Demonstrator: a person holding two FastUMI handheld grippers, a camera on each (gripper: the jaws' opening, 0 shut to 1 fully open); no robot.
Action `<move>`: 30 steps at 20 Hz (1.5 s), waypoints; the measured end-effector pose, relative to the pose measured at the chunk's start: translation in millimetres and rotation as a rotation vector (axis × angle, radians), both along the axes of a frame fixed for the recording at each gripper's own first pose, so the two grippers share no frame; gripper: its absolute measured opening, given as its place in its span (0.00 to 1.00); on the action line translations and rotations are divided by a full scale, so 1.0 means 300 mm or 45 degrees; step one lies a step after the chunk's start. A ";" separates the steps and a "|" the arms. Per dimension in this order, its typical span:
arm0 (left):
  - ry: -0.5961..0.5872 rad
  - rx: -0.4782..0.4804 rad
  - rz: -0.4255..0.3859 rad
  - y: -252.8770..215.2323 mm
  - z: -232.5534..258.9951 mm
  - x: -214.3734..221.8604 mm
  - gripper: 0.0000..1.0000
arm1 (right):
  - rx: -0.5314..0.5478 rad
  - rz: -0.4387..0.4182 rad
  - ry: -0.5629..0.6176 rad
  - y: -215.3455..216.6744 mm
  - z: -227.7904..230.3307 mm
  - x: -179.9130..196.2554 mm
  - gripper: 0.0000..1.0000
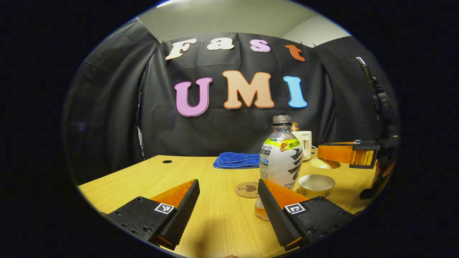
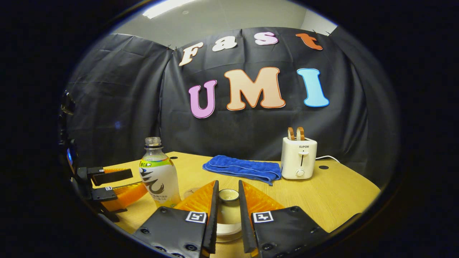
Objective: Open the teacup lid with one hand, grasp the water bottle and pour water into the teacup with the other hand; after pouring, place the water bottle on the coaster and then close the teacup lid.
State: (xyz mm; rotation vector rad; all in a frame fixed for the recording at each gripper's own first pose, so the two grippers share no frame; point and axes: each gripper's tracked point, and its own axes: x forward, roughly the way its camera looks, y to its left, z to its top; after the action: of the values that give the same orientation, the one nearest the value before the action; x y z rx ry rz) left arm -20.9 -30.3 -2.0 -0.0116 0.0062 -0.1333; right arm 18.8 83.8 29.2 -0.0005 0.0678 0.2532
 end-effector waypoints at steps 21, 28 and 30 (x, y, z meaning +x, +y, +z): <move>0.133 -0.003 -0.260 -0.267 -0.052 0.049 0.84 | 0.036 -0.065 -0.054 -0.174 0.072 -0.074 0.32; 0.148 0.030 -0.256 -0.272 -0.063 0.089 0.66 | 0.051 -0.073 -0.052 -0.214 0.067 -0.095 0.32; 0.145 0.065 -0.256 -0.272 -0.060 0.098 0.61 | 0.057 -0.078 -0.056 -0.230 0.071 -0.098 0.31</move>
State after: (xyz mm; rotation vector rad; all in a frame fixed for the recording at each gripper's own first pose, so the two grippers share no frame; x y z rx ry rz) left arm 8.4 -111.9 -20.1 0.0325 0.1248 -0.3333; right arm -10.6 14.8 50.5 0.0407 0.0180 0.1935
